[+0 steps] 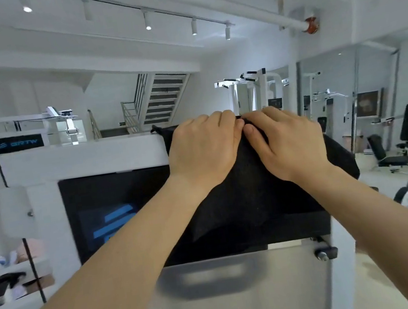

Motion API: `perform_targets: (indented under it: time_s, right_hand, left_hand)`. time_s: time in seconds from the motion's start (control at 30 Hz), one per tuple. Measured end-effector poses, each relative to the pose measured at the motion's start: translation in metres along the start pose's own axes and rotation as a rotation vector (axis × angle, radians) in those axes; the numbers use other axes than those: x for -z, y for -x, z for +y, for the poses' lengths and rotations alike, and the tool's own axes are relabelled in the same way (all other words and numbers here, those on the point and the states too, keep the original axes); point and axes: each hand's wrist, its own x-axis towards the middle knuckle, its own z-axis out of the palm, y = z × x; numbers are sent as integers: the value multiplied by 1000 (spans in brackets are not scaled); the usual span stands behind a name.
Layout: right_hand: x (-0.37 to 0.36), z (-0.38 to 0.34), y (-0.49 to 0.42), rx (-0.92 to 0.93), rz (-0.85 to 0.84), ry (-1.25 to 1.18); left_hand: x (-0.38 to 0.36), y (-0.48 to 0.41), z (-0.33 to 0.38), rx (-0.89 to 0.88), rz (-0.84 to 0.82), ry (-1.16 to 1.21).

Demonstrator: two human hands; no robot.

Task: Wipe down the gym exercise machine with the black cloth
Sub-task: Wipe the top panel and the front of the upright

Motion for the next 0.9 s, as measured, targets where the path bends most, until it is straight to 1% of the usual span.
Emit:
perform_targets:
  time_s: [0.1,0.2,0.3,0.43,0.53,0.6,0.73,0.8,0.9]
  right_hand:
    - [-3,-6,-3,-22,21,32]
    - [-6,-33,-16,34,2,40]
    - [-18,-89,-40,102,-5,44]
    - [-42,-179,-71,149,-52,-59]
    - [-58,-235,-89,164,-68,-84]
    - [-63,-256,-97,179,-54,-82]
    - [-64,-253,-92,184,2,-104]
    - [-60,-237,-86,178,32,-122]
    - [-51,-199,-76,144,54,-132]
  left_hand:
    - [0,2,-5,-36,8,30]
    - [8,14,-35,-27,-29,40]
    - [22,39,-92,30,-62,36]
    - [43,79,-173,106,-92,11]
    - [55,104,-223,117,-41,-20]
    - [60,110,-240,114,-23,-21]
    - [60,110,-238,179,-66,-42]
    - [57,105,-224,200,-78,-61]
    - [49,87,-187,164,-84,-78]
